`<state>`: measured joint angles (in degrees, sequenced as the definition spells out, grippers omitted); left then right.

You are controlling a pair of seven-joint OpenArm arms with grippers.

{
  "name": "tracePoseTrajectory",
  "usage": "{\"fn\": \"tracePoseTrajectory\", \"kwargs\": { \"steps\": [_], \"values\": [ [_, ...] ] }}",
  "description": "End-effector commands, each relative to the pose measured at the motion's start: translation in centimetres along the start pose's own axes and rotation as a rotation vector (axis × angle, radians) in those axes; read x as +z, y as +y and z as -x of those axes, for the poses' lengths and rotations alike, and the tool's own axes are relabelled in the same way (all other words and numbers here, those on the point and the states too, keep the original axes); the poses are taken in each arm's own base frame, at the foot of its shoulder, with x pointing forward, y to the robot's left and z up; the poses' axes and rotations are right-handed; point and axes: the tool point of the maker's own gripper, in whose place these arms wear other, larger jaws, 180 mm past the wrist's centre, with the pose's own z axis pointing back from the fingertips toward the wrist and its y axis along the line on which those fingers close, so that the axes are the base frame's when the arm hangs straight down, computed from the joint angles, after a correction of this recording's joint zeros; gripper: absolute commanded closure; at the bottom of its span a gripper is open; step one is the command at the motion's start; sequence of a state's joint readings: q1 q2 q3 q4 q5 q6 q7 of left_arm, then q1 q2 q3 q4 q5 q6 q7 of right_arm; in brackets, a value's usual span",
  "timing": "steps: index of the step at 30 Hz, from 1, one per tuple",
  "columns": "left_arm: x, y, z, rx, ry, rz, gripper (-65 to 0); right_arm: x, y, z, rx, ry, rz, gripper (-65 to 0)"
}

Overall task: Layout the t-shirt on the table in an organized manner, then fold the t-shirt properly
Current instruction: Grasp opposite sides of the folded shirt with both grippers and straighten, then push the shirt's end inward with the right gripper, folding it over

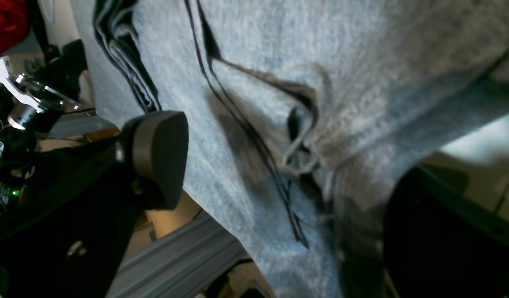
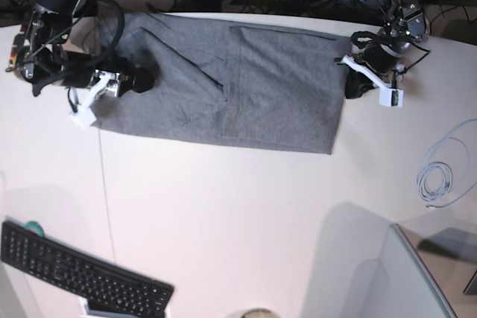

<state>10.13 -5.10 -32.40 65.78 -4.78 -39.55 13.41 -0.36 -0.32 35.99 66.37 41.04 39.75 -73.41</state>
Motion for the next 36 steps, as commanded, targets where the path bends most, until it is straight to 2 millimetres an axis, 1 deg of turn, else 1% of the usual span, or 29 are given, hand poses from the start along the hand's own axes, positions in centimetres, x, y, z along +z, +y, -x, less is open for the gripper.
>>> {"fn": "tracePoseTrajectory", "kwargs": {
  "steps": [1,3,5,7,8,9,11,12,15,18,19,20,21,22,24,25,26,27,28,30,32,34,36],
  "values": [
    [0.2,0.4,-0.2,-0.017,0.007,-0.006,0.0,0.0,-0.7,0.7,0.015,0.043,0.038,-48.6],
    [0.2,0.8,-0.2,-0.008,0.004,-0.029,0.0,-0.2,-0.4,0.7,0.030,0.056,0.037,-48.6],
    [0.2,0.8,-0.2,-0.009,0.005,-0.029,0.0,-0.4,-0.2,0.8,0.046,0.068,0.034,-48.6],
    [0.0,0.3,0.0,0.000,0.004,-0.023,0.0,-0.8,0.2,1.0,0.058,0.083,0.028,-48.6],
    [0.0,0.1,0.1,0.001,0.006,-0.021,0.0,-1.0,0.4,1.0,0.065,0.091,0.026,-47.7],
    [-0.1,0.0,0.1,0.003,0.005,-0.020,0.0,-1.1,0.5,1.1,0.072,0.097,0.024,-45.5],
    [-0.1,-0.2,0.3,0.003,0.010,-0.015,0.0,-1.2,0.6,1.2,0.074,0.101,0.023,-39.2],
    [-0.2,-0.7,0.6,0.000,0.017,-0.003,0.0,-1.2,0.6,1.1,0.074,0.100,0.023,-36.8],
    [-0.5,-1.6,0.9,-0.010,0.028,0.024,0.0,-1.1,0.6,0.8,0.074,0.092,0.023,-35.7],
    [-0.6,-2.0,1.1,-0.007,0.032,0.030,0.0,-1.0,0.6,0.4,0.077,0.074,0.024,-35.3],
    [-0.6,-2.0,1.2,-0.008,0.033,0.030,0.0,-1.1,0.6,0.2,0.077,0.060,0.024,-33.8],
    [-0.6,-2.1,1.2,-0.009,0.033,0.031,0.0,-1.1,0.6,0.0,0.081,0.050,0.024,-30.6],
    [-0.6,-2.1,1.2,-0.007,0.034,0.031,0.0,-1.1,0.7,-0.3,0.084,0.041,0.024,-26.0],
    [-0.6,-2.1,1.2,-0.006,0.034,0.032,0.0,-1.1,0.6,-0.4,0.085,0.036,0.026,-20.3],
    [-0.6,-2.1,1.2,-0.006,0.033,0.035,0.0,-1.0,0.8,-1.1,0.094,0.025,0.024,-6.9],
    [-0.6,-2.3,1.2,-0.006,0.036,0.038,0.0,-1.0,0.8,-1.3,0.093,0.021,0.024,-2.4],
    [-0.8,-2.8,1.4,-0.013,0.042,0.051,0.0,-1.0,1.0,-1.5,0.096,0.016,0.021,-0.8],
    [-0.8,-3.4,1.9,-0.020,0.056,0.066,0.0,-1.0,1.1,-1.7,0.101,0.014,0.020,-1.1],
    [-0.8,-3.8,2.2,-0.027,0.065,0.078,0.0,-0.9,1.3,-2.3,0.113,0.006,0.020,-1.1],
    [-0.8,-4.8,2.1,-0.051,0.063,0.098,0.0,-0.6,1.7,-3.1,0.136,-0.014,0.025,-0.8],
    [-0.8,-6.4,2.4,-0.058,0.063,0.128,0.0,0.1,2.0,-3.9,0.167,-0.029,0.040,-0.8],
    [-0.7,-7.5,2.0,-0.068,0.052,0.147,0.0,0.7,2.4,-4.3,0.199,-0.026,0.058,-0.8],
    [-0.9,-8.8,2.0,-0.067,0.046,0.170,0.0,0.9,3.4,-4.9,0.247,-0.032,0.061,-0.8]
  ]
}}
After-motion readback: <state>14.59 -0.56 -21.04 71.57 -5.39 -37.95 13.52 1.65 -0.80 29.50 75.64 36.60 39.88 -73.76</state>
